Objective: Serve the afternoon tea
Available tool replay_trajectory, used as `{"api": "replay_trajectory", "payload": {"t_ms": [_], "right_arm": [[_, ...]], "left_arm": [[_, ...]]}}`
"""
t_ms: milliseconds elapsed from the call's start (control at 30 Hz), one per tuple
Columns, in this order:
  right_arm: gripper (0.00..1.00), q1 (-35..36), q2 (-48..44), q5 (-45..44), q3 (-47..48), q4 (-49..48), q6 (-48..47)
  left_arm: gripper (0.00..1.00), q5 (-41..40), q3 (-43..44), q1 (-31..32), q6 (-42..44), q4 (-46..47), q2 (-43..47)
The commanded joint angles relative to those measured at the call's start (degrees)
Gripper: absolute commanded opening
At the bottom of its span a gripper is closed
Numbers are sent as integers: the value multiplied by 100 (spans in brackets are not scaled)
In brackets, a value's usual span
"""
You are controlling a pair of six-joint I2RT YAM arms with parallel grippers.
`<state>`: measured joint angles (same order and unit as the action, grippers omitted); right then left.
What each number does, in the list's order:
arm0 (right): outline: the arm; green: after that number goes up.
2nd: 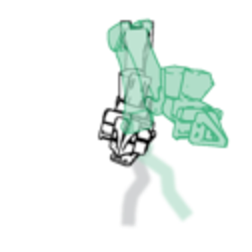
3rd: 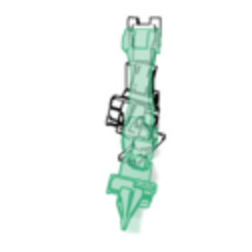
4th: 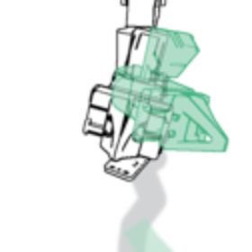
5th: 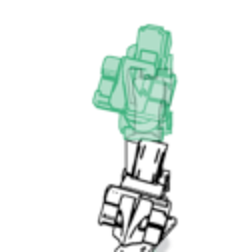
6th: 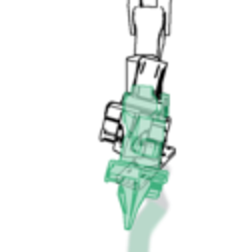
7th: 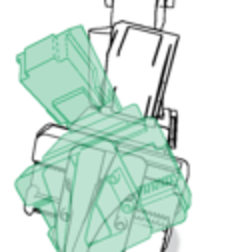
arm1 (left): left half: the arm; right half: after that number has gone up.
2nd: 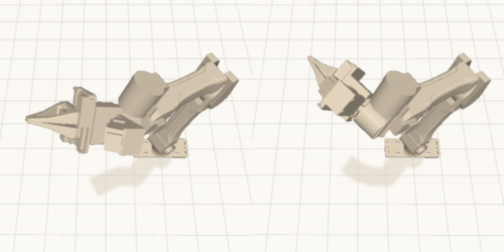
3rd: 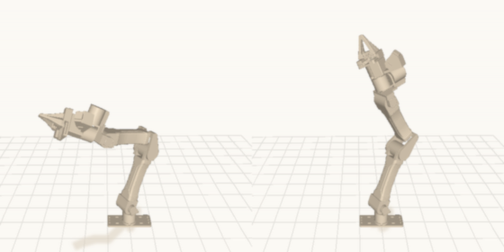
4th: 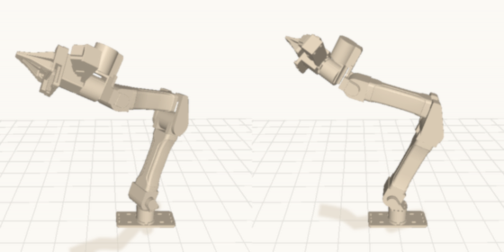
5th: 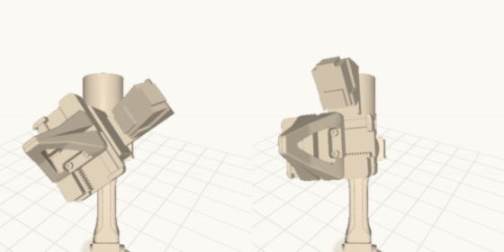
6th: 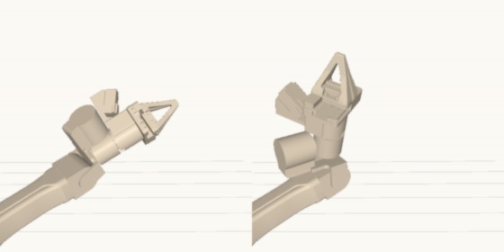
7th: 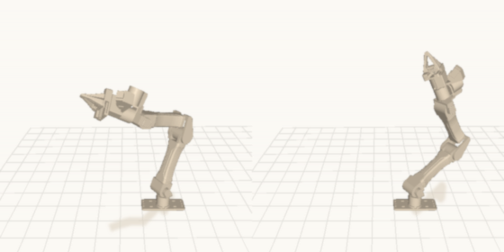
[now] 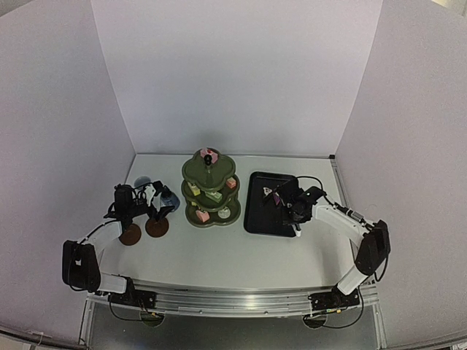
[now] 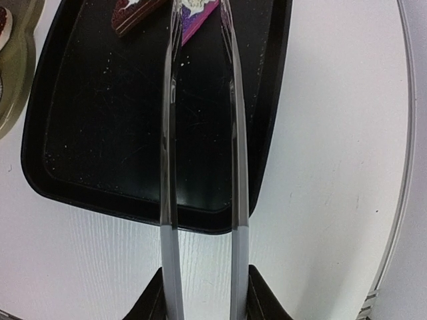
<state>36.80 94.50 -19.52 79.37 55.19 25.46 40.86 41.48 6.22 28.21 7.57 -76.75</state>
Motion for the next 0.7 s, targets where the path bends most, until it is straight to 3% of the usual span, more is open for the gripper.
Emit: {"api": "replay_trajectory", "payload": {"t_ms": [0,300,667], "right_arm": [[32,32,29,464,-259,-593,387],[32,31,465,803,-322,-921,465],[32,29,520,466,-320,-824,894]], "left_arm": [[97,94,-20,19,-52,168,204],[97,63,-9,19,-43,153,209],[97,36,9,18,-34,131,187]]}}
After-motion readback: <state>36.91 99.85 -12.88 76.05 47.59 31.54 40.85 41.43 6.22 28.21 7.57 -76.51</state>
